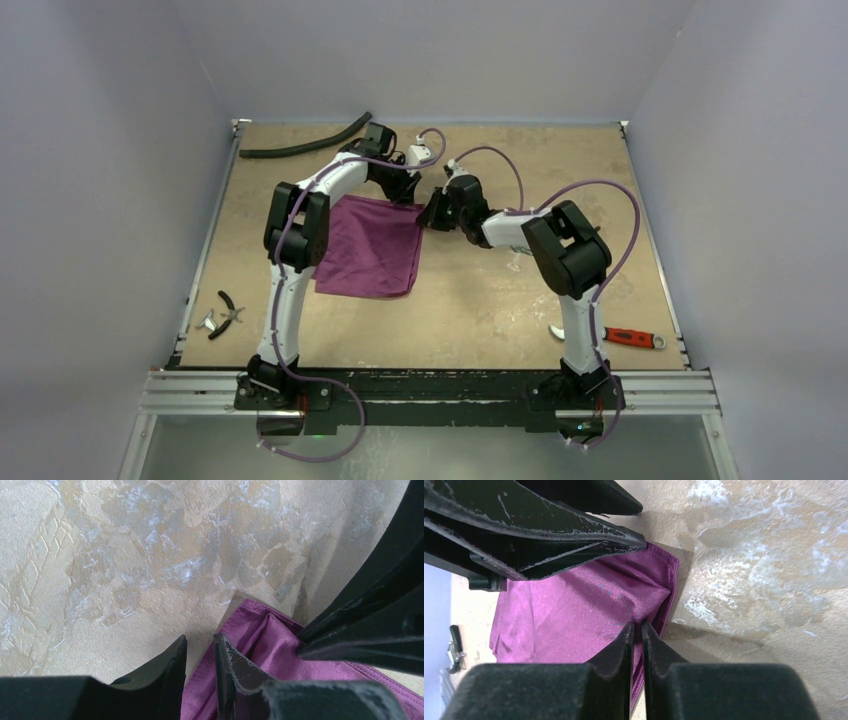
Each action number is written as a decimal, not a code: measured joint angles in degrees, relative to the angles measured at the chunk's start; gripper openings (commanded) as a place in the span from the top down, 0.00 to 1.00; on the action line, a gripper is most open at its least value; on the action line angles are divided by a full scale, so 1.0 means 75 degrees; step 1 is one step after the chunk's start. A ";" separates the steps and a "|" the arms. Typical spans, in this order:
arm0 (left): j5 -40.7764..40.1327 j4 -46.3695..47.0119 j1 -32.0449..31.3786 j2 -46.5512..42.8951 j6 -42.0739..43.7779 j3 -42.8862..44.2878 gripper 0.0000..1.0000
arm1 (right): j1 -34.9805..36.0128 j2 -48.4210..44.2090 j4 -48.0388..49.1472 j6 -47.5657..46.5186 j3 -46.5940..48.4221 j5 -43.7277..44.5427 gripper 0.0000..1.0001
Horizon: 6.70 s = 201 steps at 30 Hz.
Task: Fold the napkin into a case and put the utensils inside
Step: Smooth out the lower triangle-folded napkin at the center of the board, then pick up the lower triangle-folded napkin from the center of the board, then fold the lower triangle-folded napkin at the center of the board.
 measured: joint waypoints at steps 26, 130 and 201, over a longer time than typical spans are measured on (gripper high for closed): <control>-0.0017 -0.0096 0.0000 0.0000 0.0143 0.0020 0.77 | 0.0000 0.0414 0.0204 -0.0055 0.0708 0.0321 1.00; -0.0026 -0.1408 0.1661 -0.4776 0.6621 -0.6318 0.08 | 0.1690 -0.2923 -0.2162 -1.0418 -0.2384 -0.0032 0.10; -0.0428 -0.5164 0.2716 -0.3573 0.6091 -0.2999 0.09 | 0.1309 -0.0624 -0.0883 -0.4607 -0.1072 -0.4610 1.00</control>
